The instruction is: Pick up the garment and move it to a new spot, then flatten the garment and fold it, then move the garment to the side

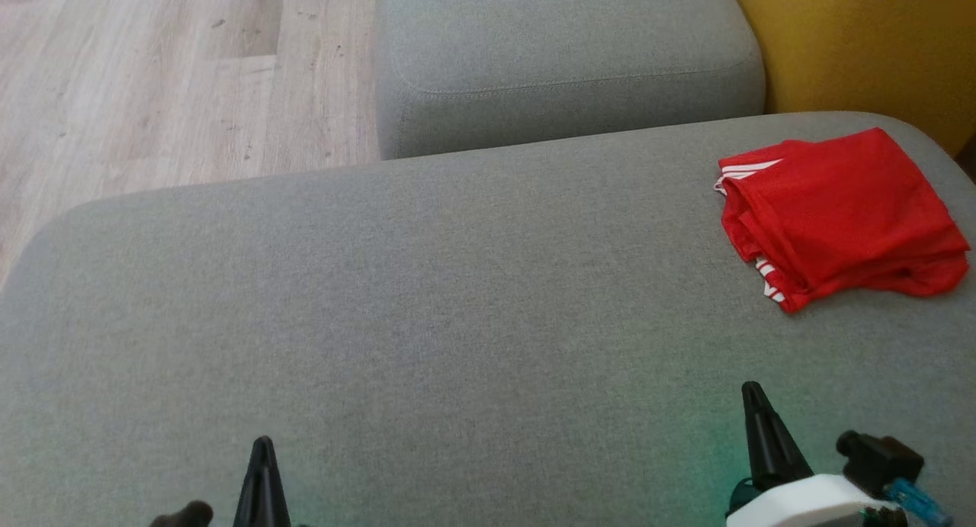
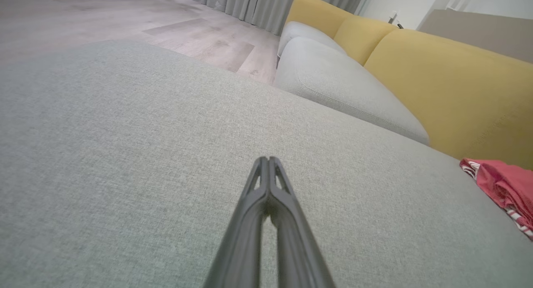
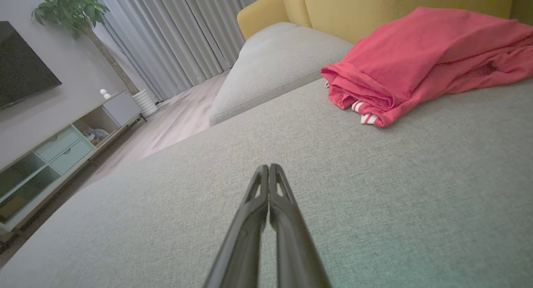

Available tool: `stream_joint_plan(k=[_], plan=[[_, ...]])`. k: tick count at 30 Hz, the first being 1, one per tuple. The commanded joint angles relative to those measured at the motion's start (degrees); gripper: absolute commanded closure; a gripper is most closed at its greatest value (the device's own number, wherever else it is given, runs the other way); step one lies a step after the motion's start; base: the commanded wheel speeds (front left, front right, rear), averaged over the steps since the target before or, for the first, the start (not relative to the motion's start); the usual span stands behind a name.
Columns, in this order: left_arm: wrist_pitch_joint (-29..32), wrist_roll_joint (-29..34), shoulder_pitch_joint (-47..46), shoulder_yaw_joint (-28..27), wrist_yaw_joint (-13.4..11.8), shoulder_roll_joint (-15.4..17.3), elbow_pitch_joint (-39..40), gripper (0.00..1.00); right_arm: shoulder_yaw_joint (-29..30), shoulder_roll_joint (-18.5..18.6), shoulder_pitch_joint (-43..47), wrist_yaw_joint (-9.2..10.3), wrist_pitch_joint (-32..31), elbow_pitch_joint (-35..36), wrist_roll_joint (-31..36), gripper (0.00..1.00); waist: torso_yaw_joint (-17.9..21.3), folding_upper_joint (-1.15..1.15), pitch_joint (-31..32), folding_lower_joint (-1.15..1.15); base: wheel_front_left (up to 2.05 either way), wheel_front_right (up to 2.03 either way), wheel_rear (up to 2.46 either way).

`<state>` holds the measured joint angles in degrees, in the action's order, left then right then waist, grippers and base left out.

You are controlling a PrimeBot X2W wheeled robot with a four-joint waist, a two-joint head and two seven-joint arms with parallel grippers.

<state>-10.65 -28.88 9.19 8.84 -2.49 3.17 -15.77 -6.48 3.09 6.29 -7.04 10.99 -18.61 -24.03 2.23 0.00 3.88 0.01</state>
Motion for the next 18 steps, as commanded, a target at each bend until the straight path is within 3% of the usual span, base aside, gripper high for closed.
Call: stream_joint_plan(k=[1,18], plan=[[0.29,-1.87,-3.28,-1.37,0.39,0.16,1.65,1.00,0.36,0.72,-3.51,-0.11,-0.42,2.07,-2.21,1.00,-0.04,0.00,-0.08,-0.01,0.00,0.00,0.00],[2.88,-12.11,-5.24,-3.45,1.96,0.24,1.69,1.00,1.83,0.99,-4.93,-0.16,-2.74,2.52,-13.51,1.00,-0.40,0.00,-0.73,-0.01,0.00,0.00,0.00]])
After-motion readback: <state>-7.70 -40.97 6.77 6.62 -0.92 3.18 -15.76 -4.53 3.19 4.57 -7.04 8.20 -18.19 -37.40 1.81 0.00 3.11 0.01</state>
